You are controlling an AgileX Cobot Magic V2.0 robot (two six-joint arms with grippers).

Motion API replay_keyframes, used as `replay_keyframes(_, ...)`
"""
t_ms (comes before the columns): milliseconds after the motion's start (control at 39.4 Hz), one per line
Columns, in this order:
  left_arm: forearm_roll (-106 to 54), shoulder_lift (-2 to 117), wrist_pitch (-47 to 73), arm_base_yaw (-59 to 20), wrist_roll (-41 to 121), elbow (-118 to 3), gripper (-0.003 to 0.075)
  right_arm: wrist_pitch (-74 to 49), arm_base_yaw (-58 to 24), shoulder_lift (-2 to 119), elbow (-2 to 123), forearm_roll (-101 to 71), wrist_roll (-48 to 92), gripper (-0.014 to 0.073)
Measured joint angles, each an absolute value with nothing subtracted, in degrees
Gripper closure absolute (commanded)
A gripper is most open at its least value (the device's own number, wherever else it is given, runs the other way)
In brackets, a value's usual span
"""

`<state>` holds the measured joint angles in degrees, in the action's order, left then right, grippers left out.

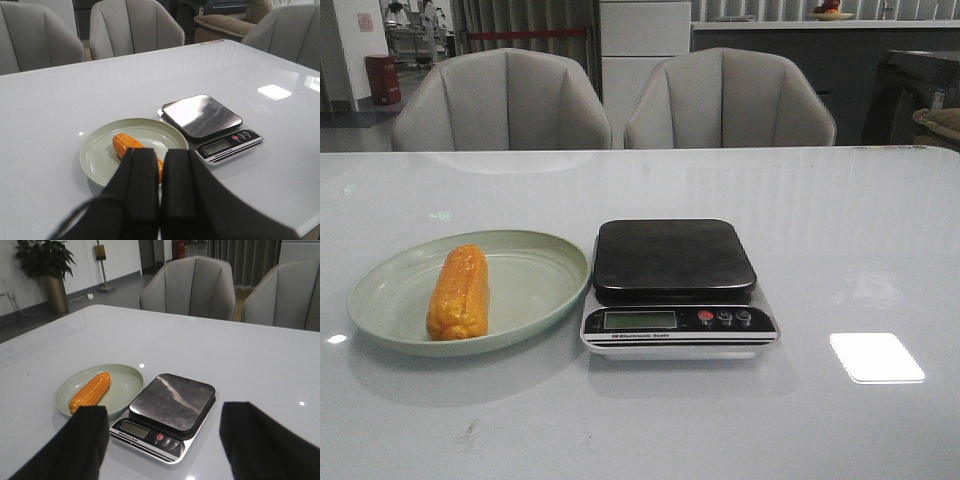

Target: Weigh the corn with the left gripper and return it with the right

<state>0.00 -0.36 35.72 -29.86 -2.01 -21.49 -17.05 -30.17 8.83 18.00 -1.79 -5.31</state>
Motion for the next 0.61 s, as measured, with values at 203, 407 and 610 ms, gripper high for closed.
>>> replay_keyframes(203,0.00,-0.36,35.72,-29.86,-2.01,-21.49,0.0607,-9.77,-30.17,7.98,11.73,-1.65,-5.18,0.0051)
replay_keyframes(407,0.00,-0.36,35.72,-29.86,-2.01,-21.49,0.0607,-10.11,-30.17,7.98,11.49,-1.65,-5.18,0.0365)
replay_keyframes(610,0.00,-0.36,35.72,-29.86,-2.01,-21.49,0.0607,-11.43,-30.17,7.98,11.49,-1.65,-5.18,0.0447)
